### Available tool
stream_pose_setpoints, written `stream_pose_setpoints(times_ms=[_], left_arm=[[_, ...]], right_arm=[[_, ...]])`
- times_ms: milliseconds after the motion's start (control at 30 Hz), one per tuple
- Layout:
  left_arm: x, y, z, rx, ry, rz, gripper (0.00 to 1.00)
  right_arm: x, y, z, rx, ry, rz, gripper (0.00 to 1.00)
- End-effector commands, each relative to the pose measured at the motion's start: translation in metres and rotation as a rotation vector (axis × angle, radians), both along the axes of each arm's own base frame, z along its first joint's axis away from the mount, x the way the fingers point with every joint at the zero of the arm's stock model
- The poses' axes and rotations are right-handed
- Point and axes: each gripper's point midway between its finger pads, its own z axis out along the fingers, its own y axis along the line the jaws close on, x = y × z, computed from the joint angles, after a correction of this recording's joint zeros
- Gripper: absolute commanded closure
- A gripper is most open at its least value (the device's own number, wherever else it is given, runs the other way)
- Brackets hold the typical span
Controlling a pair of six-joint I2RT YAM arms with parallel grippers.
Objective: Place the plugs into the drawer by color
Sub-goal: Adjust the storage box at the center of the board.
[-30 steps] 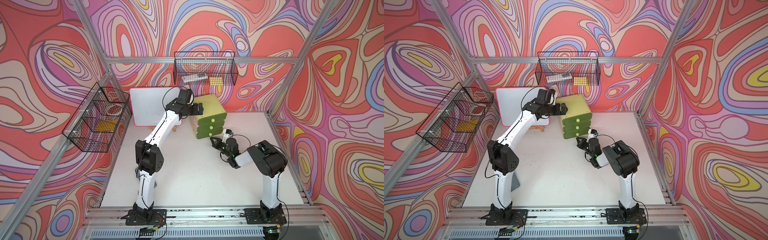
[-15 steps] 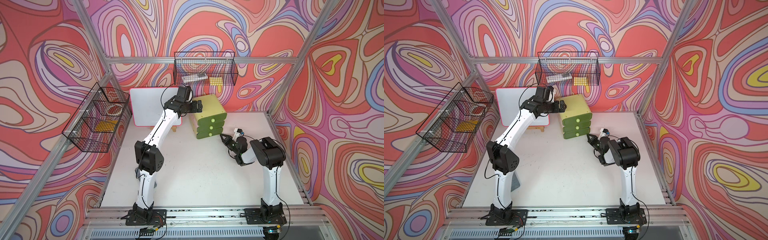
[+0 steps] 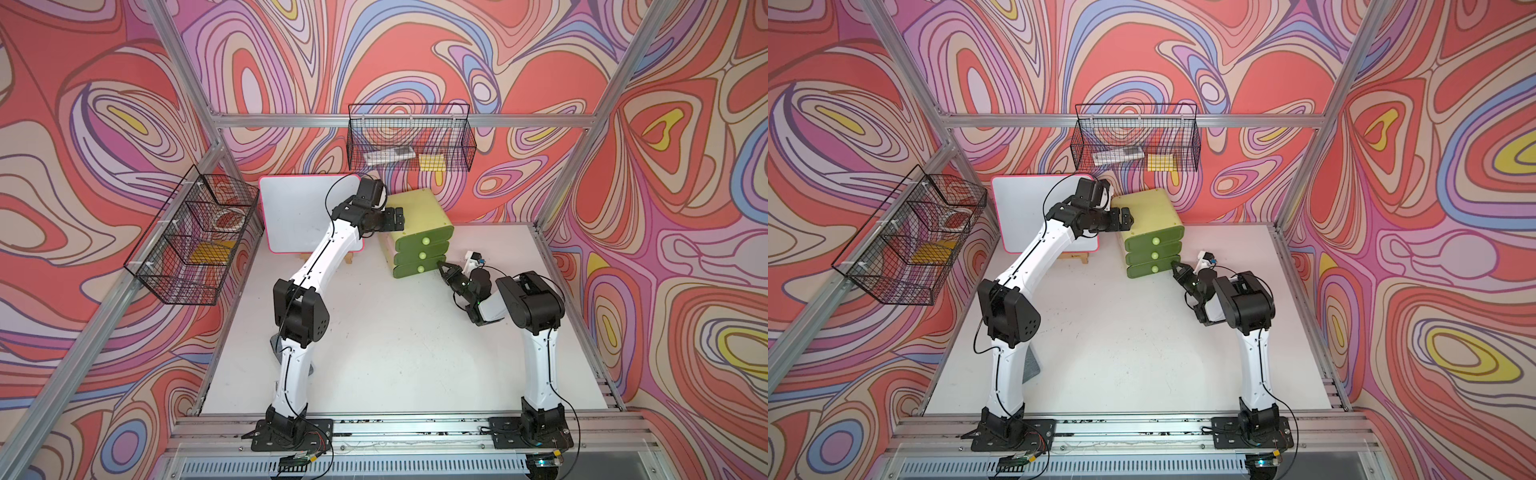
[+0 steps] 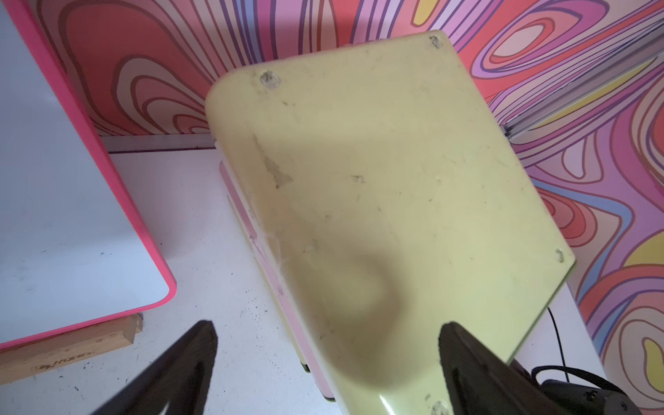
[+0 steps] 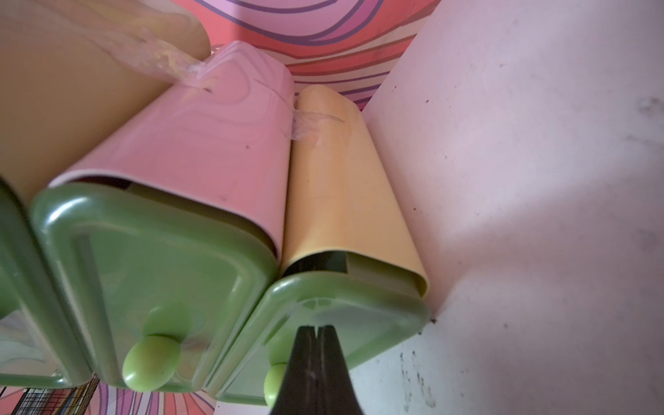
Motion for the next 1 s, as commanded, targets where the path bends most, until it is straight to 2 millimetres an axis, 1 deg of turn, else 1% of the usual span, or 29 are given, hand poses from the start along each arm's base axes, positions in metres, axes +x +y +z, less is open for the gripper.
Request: stream_pose_setpoints(times_ms=[0, 100, 167, 233, 333, 367, 400, 467, 500, 567, 633, 733, 833, 967], left_arm=[[0.000, 0.006, -0.019, 0.013, 0.049, 0.015, 0.05], [-0.009, 0.002, -0.005, -0.029, 0.058, 0.004, 0.05], [-0.017, 0.000, 0.006, -0.061, 0.067, -0.004, 0.06], [-0.023, 0.000, 0.012, -0.084, 0.083, 0.000, 0.08], [-0.027, -0.002, 0.013, -0.115, 0.109, 0.011, 0.13], [-0.027, -0.003, 0.013, -0.126, 0.115, 0.014, 0.13], [-0.026, -0.005, 0.013, -0.136, 0.122, 0.014, 0.14], [-0.024, -0.006, 0.012, -0.153, 0.137, 0.021, 0.15], [-0.023, -0.008, 0.012, -0.164, 0.142, 0.021, 0.15], [-0.021, -0.010, 0.012, -0.174, 0.148, 0.021, 0.15], [-0.018, -0.010, 0.012, -0.174, 0.144, 0.025, 0.14], [-0.011, -0.012, 0.007, -0.172, 0.132, 0.025, 0.11], [-0.005, -0.017, 0.004, -0.184, 0.122, 0.013, 0.11], [0.000, -0.022, -0.001, -0.199, 0.134, 0.004, 0.11]], right_arm=[[-0.006, 0.000, 0.013, 0.006, -0.037, 0.025, 1.00], [-0.024, -0.012, 0.044, -0.014, -0.071, 0.048, 1.00], [-0.029, -0.022, 0.061, -0.064, -0.055, 0.070, 0.96], [-0.029, -0.030, 0.079, -0.127, -0.023, 0.119, 0.94], [-0.026, -0.040, 0.112, -0.204, -0.033, 0.166, 0.88], [-0.023, -0.043, 0.116, -0.229, -0.021, 0.175, 0.86], [-0.022, -0.042, 0.135, -0.263, -0.038, 0.192, 0.83], [-0.014, -0.040, 0.152, -0.302, -0.041, 0.227, 0.75], [-0.010, -0.036, 0.164, -0.310, -0.062, 0.259, 0.67], [0.001, -0.031, 0.169, -0.310, -0.056, 0.300, 0.57], [0.010, -0.026, 0.178, -0.308, -0.088, 0.335, 0.50], [0.022, -0.023, 0.184, -0.311, -0.123, 0.349, 0.41], [0.033, -0.019, 0.182, -0.293, -0.124, 0.374, 0.39], [0.035, -0.015, 0.178, -0.258, -0.125, 0.396, 0.39]])
